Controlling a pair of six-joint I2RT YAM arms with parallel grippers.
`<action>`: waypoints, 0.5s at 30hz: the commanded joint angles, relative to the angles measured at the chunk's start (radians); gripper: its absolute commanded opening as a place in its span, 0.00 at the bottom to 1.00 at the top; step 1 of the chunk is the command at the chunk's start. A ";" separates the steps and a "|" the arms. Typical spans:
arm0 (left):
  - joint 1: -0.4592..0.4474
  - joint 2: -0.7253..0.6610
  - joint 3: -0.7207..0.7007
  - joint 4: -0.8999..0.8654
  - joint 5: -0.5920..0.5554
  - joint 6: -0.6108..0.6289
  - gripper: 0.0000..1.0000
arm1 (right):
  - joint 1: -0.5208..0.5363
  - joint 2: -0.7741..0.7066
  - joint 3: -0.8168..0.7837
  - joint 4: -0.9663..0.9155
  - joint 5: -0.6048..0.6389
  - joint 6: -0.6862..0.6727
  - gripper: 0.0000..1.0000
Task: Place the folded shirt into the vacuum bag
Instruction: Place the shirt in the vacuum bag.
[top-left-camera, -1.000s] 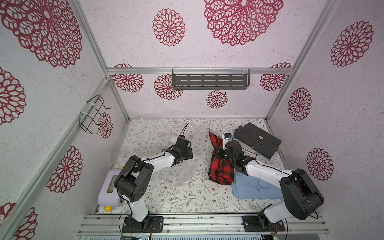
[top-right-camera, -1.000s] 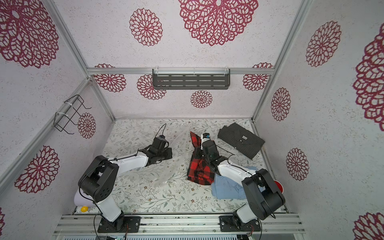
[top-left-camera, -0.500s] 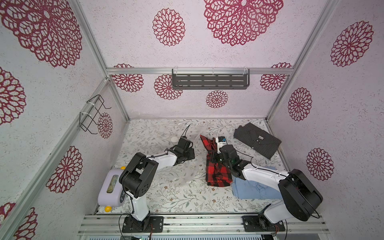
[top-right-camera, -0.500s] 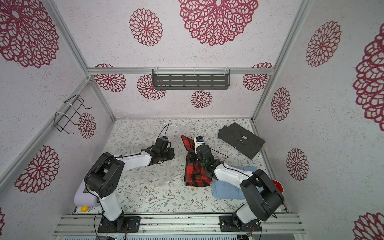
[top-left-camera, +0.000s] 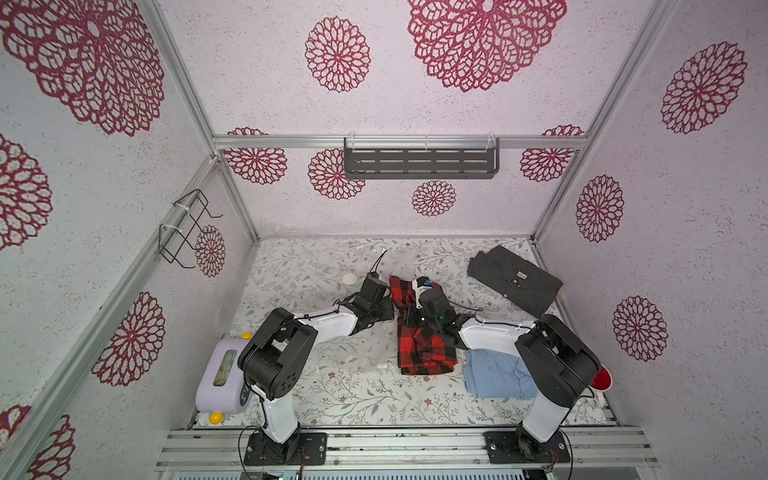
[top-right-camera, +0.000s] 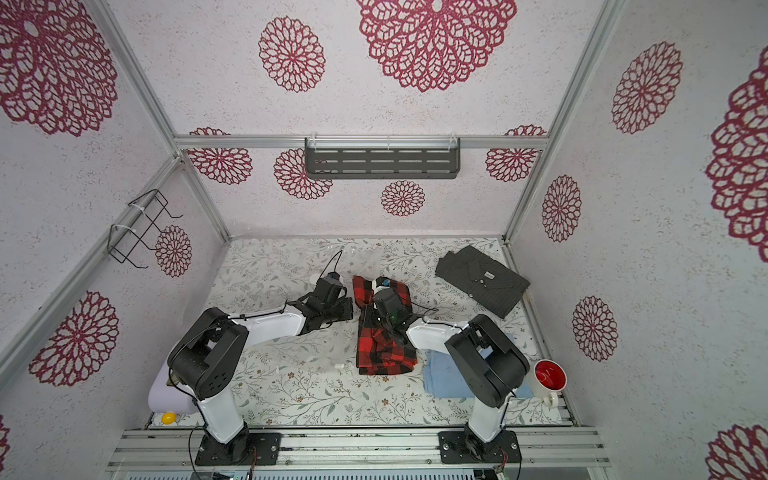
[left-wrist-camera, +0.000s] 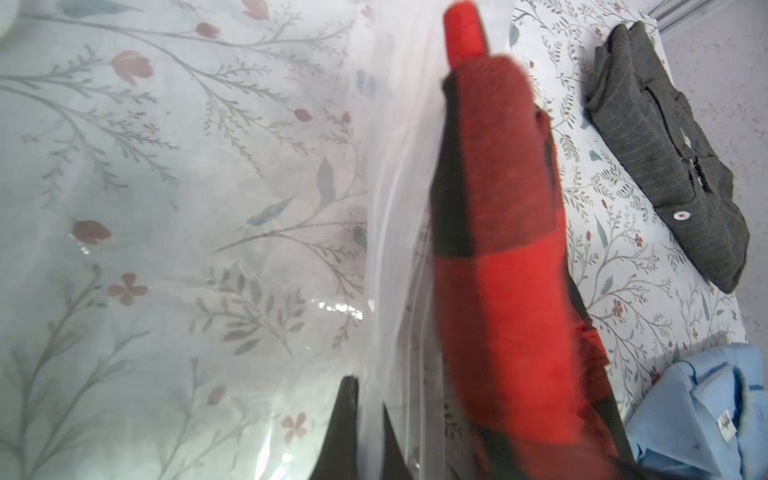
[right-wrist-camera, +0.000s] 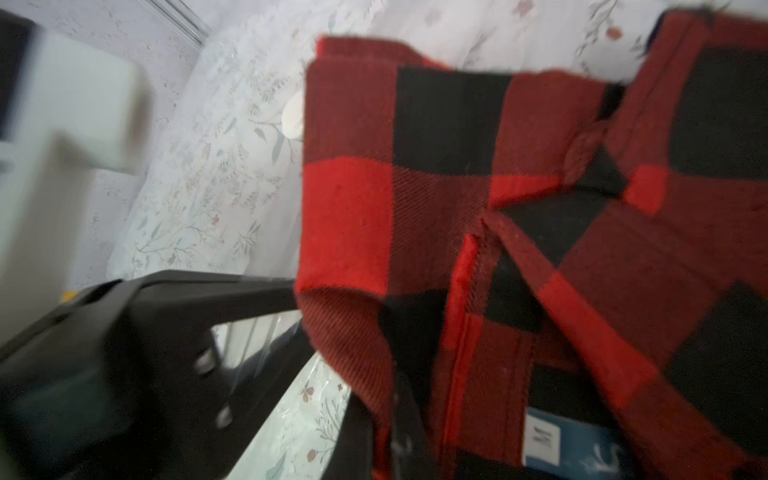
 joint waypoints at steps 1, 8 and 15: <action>-0.027 -0.071 -0.025 0.057 -0.031 0.027 0.00 | -0.030 0.034 0.056 0.007 -0.079 0.056 0.00; -0.048 -0.179 -0.091 0.113 -0.068 0.049 0.00 | -0.081 0.092 0.038 -0.007 -0.082 0.095 0.00; -0.055 -0.148 -0.077 0.104 -0.064 0.050 0.00 | -0.112 0.033 0.063 -0.027 -0.092 0.116 0.00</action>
